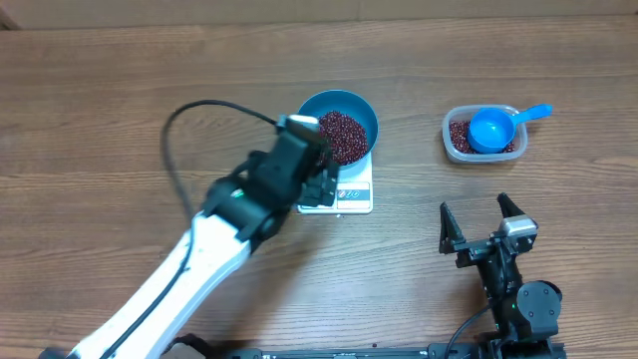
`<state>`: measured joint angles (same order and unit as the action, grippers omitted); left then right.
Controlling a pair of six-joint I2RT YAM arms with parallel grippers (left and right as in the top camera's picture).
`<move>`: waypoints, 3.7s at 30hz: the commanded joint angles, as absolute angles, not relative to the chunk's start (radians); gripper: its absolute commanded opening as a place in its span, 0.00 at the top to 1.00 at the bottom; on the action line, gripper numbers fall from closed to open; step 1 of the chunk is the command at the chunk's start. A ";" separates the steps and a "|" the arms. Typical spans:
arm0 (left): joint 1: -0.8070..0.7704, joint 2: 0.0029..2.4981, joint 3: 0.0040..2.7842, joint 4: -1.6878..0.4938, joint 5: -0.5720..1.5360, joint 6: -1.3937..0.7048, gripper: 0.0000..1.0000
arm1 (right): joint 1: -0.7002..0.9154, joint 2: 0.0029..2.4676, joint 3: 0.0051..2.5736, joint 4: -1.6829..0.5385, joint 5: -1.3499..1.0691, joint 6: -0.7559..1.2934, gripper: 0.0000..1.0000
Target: Scoop item into bowl and weigh 150g on scale
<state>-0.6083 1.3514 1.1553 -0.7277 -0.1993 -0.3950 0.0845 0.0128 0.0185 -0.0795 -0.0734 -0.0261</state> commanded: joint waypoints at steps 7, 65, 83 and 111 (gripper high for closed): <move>-0.475 1.038 0.875 -0.618 -0.237 -0.366 0.00 | 0.077 0.003 0.008 -0.077 -0.068 -0.022 0.00; 0.006 0.003 0.005 -0.067 -0.123 -0.056 0.01 | 0.077 0.003 0.008 -0.077 -0.068 -0.022 0.00; 0.006 0.004 0.005 -0.067 -0.123 -0.056 0.01 | 0.077 0.003 0.008 -0.077 -0.068 -0.022 0.00; 0.006 0.004 0.005 -0.067 -0.123 -0.056 0.01 | 0.077 0.003 0.008 -0.077 -0.068 -0.022 0.00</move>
<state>0.0017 0.0147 0.0082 -0.0669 -0.1413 -0.0742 0.0845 0.0128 0.0185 -0.0803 -0.0738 -0.0257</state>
